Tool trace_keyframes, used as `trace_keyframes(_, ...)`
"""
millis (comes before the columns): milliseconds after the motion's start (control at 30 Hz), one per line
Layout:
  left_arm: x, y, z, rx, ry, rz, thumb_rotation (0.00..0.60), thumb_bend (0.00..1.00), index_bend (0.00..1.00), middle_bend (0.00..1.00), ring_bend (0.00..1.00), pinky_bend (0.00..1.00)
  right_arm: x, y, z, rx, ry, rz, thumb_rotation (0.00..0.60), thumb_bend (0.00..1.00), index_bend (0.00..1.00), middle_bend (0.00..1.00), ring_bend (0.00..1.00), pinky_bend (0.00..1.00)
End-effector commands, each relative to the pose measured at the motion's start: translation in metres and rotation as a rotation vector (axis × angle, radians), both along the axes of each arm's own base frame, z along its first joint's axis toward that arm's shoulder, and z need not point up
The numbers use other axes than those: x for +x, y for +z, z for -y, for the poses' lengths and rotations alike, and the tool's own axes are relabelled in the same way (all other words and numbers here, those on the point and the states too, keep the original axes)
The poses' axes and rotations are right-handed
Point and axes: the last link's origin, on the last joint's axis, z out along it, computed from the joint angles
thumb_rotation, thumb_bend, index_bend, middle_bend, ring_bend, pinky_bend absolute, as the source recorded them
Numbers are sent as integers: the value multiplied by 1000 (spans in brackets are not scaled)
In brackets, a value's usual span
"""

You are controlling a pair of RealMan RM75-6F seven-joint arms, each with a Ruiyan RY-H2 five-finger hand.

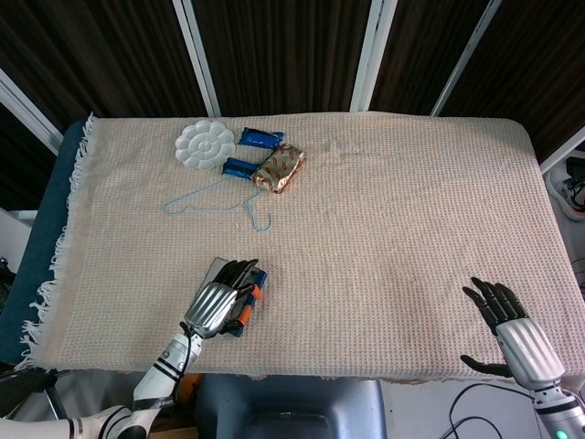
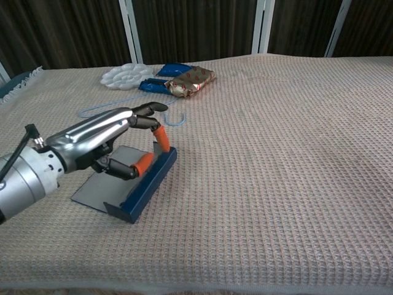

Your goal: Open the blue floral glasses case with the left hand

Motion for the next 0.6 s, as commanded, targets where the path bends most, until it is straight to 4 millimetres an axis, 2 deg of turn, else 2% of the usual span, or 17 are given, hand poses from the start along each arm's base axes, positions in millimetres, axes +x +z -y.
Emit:
trace_keyframes(33, 23, -17, -6, -5, -37, -12, 600, 527, 404, 0, 0, 0, -1, 1, 0, -2, -3, 3, 600, 217, 0, 0, 0, 0)
trace_keyframes(167, 35, -42, -18, -4, -43, -100, 600, 536, 389, 0, 0, 0, -2, 3, 2, -4, -9, 6, 600, 218, 0, 0, 0, 0)
trace_keyframes(333, 46, -62, -38, 74, -53, -186, 600, 535, 375, 0, 0, 0, -4, 8, 3, -8, -19, 17, 600, 217, 0, 0, 0, 0)
trace_keyframes(467, 38, -67, -49, 112, -35, -232, 600, 532, 374, 0, 0, 0, -5, 12, 0, -4, -13, 24, 600, 218, 0, 0, 0, 0)
trace_keyframes(600, 32, -64, -53, 135, -36, -269, 600, 532, 418, 0, 0, 0, -6, 13, 1, -10, -19, 25, 600, 217, 0, 0, 0, 0)
